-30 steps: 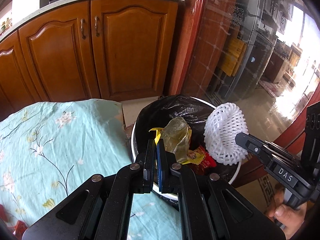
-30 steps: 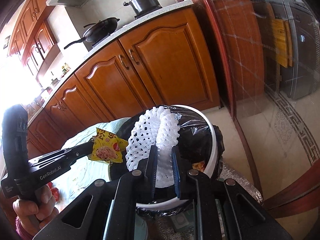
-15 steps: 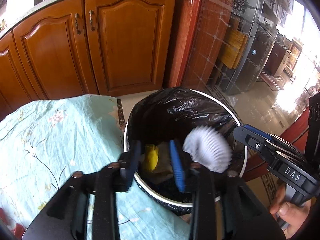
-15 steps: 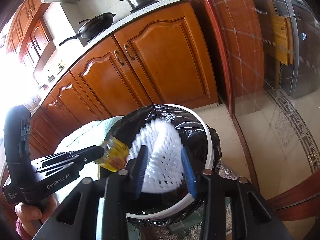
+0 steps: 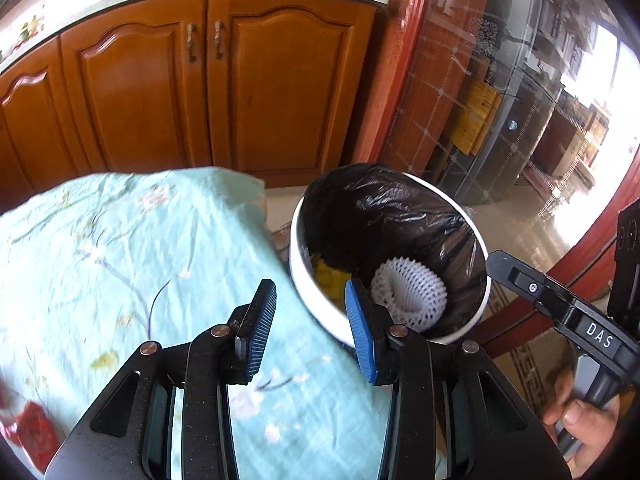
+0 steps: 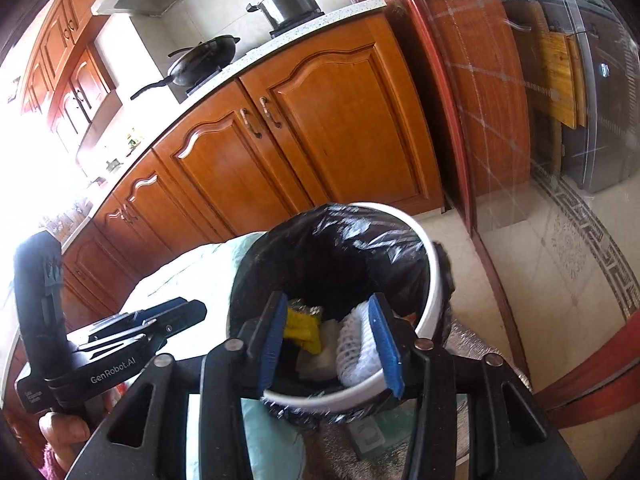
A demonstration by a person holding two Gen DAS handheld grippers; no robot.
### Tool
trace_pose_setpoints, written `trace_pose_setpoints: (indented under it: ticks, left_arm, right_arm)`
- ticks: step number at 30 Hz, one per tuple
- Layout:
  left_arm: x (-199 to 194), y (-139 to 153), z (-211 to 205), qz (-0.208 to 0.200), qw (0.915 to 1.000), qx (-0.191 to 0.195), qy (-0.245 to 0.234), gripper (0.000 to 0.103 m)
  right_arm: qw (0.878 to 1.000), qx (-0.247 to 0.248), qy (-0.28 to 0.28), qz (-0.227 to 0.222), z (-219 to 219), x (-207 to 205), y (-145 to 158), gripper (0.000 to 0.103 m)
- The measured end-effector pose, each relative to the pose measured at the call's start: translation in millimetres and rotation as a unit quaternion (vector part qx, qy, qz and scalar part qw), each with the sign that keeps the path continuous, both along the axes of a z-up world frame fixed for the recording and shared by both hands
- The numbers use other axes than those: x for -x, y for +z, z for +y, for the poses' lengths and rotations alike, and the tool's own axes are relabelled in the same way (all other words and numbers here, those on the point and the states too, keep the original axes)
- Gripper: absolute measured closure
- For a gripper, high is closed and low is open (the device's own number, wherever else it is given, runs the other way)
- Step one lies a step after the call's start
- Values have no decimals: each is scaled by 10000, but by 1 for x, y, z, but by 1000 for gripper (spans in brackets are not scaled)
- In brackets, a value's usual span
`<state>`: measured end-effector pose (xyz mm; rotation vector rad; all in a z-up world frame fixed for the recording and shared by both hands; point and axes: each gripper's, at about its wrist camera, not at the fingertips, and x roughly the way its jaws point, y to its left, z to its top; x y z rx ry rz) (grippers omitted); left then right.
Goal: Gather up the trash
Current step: 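Move both open tools back to the milk carton and red snack bag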
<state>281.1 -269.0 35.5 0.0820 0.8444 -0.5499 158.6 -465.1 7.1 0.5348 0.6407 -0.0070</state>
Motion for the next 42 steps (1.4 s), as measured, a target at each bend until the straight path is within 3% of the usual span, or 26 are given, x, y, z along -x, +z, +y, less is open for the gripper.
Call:
trace_pose_setpoints:
  ticks: [3, 6, 9, 19, 31, 42]
  left_arm:
    - [10, -5, 25, 94, 9997, 122, 181, 67]
    - [22, -7, 50, 144, 9990, 221, 359, 67]
    - [34, -9, 76, 189, 9978, 314, 547, 67]
    - [60, -19, 167, 410, 9887, 545, 1337, 64]
    - [87, -33, 252, 467, 9762, 484, 2060, 64]
    - [91, -17, 309, 219, 9638, 624, 2583, 59]
  right_arm:
    - [9999, -93, 59, -41, 13, 9, -2, 49]
    - [9997, -174, 136, -99, 29, 17, -3, 37]
    - [9993, -232, 281, -131, 46, 24, -3, 34]
    - [9960, -352, 821, -100, 105, 32, -5, 33]
    - [9874, -360, 1541, 82, 175, 29, -14, 33]
    - [9763, -264, 2147, 90, 232, 17, -7, 33]
